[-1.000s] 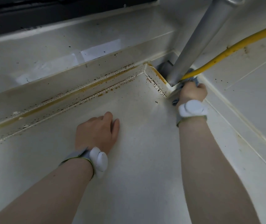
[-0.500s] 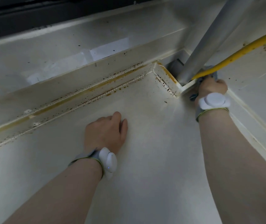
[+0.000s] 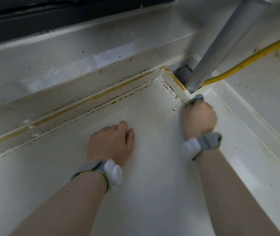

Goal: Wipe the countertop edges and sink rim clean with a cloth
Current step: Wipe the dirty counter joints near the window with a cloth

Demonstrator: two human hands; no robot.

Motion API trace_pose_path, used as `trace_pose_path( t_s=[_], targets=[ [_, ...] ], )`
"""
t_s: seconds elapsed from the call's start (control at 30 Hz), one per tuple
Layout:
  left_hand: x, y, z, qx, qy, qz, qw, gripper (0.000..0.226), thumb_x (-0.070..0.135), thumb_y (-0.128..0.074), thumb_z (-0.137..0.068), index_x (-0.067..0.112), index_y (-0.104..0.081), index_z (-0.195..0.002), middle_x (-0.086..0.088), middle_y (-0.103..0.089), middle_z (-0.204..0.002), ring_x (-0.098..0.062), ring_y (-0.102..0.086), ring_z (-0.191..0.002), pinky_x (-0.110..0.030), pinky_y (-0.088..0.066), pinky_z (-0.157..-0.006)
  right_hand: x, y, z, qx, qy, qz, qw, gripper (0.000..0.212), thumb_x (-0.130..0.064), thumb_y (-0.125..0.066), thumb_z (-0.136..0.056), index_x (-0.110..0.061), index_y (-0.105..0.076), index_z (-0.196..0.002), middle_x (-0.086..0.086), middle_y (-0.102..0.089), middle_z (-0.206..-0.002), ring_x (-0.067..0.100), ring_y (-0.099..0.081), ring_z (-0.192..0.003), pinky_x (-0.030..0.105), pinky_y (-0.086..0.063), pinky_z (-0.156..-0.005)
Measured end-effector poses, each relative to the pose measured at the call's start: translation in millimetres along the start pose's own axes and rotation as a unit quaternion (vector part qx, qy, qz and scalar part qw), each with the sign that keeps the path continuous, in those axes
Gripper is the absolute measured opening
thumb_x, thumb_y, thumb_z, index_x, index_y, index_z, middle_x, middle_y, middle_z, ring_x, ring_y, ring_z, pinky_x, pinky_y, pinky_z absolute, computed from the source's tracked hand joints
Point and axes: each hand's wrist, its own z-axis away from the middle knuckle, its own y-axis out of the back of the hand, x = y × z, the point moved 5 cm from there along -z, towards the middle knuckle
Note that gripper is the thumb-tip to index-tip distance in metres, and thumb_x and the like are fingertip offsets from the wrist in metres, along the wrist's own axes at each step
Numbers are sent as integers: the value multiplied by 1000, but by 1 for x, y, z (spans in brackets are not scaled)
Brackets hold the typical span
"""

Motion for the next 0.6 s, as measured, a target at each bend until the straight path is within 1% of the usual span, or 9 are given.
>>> trace_pose_path(
  t_s=[0.07,0.1,0.17,0.2,0.23,0.33,0.4,0.5,0.6],
  targets=[
    [1,1,0,1,-1,1,1000,31,43,-46,-94,23,-41,-71,9,-35,-49,-17,-37,-43,-22,-32,-42,-8,0,27,9,80,18,997,25,-14,-44,-85,-6,-62,-70,12,-62,-67,32,-56,-49,29,-32,-46],
    [1,1,0,2,-2,-1,1000,31,43,-46,-94,23,-41,-71,9,-35,-49,-17,-37,-43,-22,-33,-42,-8,1,34,18,114,31,993,20,-14,-50,-81,-8,-61,-66,10,-61,-63,31,-52,-43,26,-28,-45],
    [0,1,1,-1,-1,-5,1000,31,44,-45,-94,23,-41,-71,9,-37,-49,-17,-37,-44,-22,-32,-43,-4,-2,38,-4,180,60,982,14,-16,-56,-82,-10,-62,-71,9,-61,-69,32,-54,-49,27,-31,-47],
    [0,0,1,-3,0,-7,1000,31,44,-44,-94,23,-41,-71,8,-38,-49,-17,-37,-44,-22,-30,-44,3,-4,30,-25,181,72,981,15,-19,-53,-86,-12,-63,-76,8,-62,-73,33,-56,-57,29,-35,-51],
    [-1,0,1,-4,2,-6,1000,31,44,-45,-94,23,-40,-71,8,-39,-50,-18,-36,-44,-22,-30,-44,13,-4,16,-38,139,80,986,19,-22,-49,-88,-13,-64,-80,8,-62,-77,34,-58,-64,30,-39,-56],
    [-2,-1,1,-4,4,1,1000,31,43,-46,-94,23,-41,-71,7,-40,-50,-19,-37,-44,-22,-32,-45,46,2,-25,-7,-25,51,998,27,-24,-45,-89,-11,-68,-90,15,-64,-86,37,-61,-78,33,-36,-63],
    [-1,-2,1,-5,5,-1,1000,31,45,-43,-94,23,-41,-72,7,-40,-50,-18,-37,-44,-23,-31,-45,43,-2,-33,-3,-66,20,998,26,-21,-44,-89,-8,-66,-94,17,-64,-94,39,-61,-85,34,-37,-67],
    [-1,-1,0,-6,5,-3,1000,31,46,-42,-95,24,-41,-73,8,-39,-51,-18,-37,-44,-22,-28,-45,10,-4,-12,-21,-19,23,999,23,-14,-41,-88,-6,-59,-100,15,-61,-102,37,-61,-84,36,-40,-66],
    [0,-1,1,-8,6,-3,1000,31,46,-43,-94,24,-41,-71,8,-39,-50,-17,-37,-44,-22,-28,-45,-2,-2,36,-37,100,61,992,28,-13,-41,-92,-6,-55,-115,12,-56,-109,32,-60,-77,34,-31,-54]
  ],
)
